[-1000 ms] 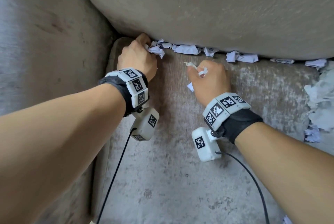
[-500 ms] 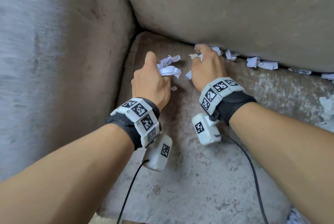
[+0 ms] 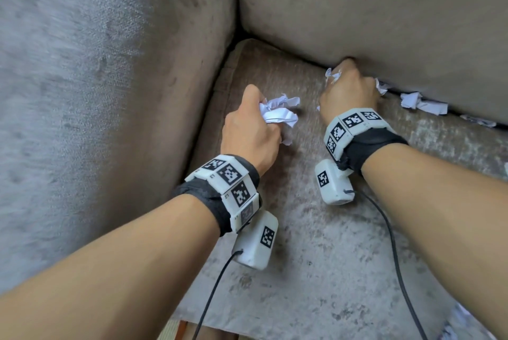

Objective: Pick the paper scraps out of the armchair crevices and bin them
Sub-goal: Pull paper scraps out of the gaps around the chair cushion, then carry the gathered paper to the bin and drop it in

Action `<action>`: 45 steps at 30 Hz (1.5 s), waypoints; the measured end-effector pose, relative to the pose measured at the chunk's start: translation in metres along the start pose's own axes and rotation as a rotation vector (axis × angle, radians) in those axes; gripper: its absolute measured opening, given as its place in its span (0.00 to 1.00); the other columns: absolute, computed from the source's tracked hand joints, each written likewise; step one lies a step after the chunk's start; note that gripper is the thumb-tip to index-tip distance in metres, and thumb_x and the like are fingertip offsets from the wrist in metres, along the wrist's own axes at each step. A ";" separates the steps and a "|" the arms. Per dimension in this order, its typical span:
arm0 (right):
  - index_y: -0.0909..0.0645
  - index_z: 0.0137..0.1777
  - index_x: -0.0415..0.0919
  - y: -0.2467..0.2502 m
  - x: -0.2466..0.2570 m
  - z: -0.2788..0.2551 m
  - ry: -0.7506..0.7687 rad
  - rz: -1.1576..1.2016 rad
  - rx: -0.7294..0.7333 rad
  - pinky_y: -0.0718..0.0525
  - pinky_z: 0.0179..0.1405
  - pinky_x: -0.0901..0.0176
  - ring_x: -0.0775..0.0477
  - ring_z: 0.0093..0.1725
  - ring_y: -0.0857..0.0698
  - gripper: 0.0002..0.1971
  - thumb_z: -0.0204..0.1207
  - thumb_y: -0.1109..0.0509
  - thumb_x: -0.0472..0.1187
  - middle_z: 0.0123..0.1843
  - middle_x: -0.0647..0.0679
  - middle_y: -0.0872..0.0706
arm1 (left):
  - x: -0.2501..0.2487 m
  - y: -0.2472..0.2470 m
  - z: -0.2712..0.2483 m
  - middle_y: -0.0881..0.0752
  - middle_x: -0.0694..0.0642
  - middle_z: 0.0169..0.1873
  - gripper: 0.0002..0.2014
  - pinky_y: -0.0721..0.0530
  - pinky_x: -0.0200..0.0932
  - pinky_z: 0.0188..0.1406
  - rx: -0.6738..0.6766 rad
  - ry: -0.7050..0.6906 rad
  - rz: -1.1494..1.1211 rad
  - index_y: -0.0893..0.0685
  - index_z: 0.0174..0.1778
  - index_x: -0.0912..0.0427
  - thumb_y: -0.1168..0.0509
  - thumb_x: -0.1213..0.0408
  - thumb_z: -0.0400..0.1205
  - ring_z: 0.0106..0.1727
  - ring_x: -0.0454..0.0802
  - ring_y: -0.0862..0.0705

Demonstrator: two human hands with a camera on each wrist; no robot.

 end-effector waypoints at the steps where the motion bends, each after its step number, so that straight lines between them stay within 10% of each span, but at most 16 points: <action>1: 0.23 0.56 0.39 0.001 0.000 -0.002 0.002 0.003 -0.005 0.27 0.40 0.49 0.26 0.53 0.19 0.09 0.79 0.42 0.36 0.51 0.30 0.15 | -0.001 0.000 -0.002 0.14 0.54 0.38 0.11 0.14 0.55 0.32 -0.003 -0.003 -0.001 0.35 0.40 0.47 0.38 0.63 0.77 0.37 0.59 0.13; 8: 0.21 0.57 0.40 0.014 -0.011 -0.045 0.079 0.110 0.067 0.22 0.45 0.51 0.32 0.53 0.20 0.12 0.80 0.44 0.36 0.52 0.36 0.12 | -0.012 -0.004 -0.022 0.14 0.54 0.36 0.14 0.14 0.57 0.35 -0.020 -0.023 -0.014 0.35 0.43 0.47 0.37 0.68 0.71 0.38 0.62 0.15; 13: 0.23 0.58 0.39 0.028 -0.035 -0.099 0.079 0.139 0.152 0.21 0.41 0.48 0.31 0.48 0.21 0.11 0.84 0.45 0.40 0.48 0.34 0.14 | -0.028 -0.010 -0.048 0.14 0.51 0.46 0.21 0.24 0.41 0.42 -0.010 -0.095 0.028 0.24 0.63 0.43 0.35 0.66 0.76 0.46 0.56 0.18; 18: 0.24 0.53 0.39 0.057 -0.071 -0.136 0.067 0.179 0.133 0.15 0.41 0.46 0.32 0.43 0.17 0.09 0.81 0.45 0.37 0.41 0.36 0.12 | -0.039 -0.020 -0.086 0.11 0.53 0.46 0.14 0.17 0.49 0.48 -0.016 -0.171 0.133 0.18 0.56 0.46 0.31 0.63 0.76 0.50 0.58 0.16; 30: 0.24 0.53 0.36 0.207 -0.131 -0.261 0.014 0.119 -0.052 0.30 0.30 0.57 0.38 0.35 0.23 0.05 0.81 0.41 0.33 0.32 0.44 0.24 | -0.115 -0.019 -0.236 0.12 0.57 0.44 0.06 0.27 0.42 0.34 0.167 -0.438 0.347 0.19 0.54 0.51 0.38 0.59 0.83 0.40 0.58 0.19; 45: 0.25 0.53 0.39 0.422 -0.178 -0.499 -0.326 0.233 -0.408 0.18 0.48 0.45 0.30 0.48 0.16 0.08 0.77 0.42 0.35 0.44 0.35 0.11 | -0.285 0.032 -0.489 0.11 0.59 0.46 0.08 0.29 0.42 0.37 0.392 -0.946 0.445 0.17 0.54 0.51 0.39 0.63 0.81 0.43 0.60 0.19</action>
Point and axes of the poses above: each hand's wrist, its own z-axis towards the middle knuckle, its own y-axis out of the back of the hand, x = y × z, the point moved 3 cm from there along z, towards the middle knuckle
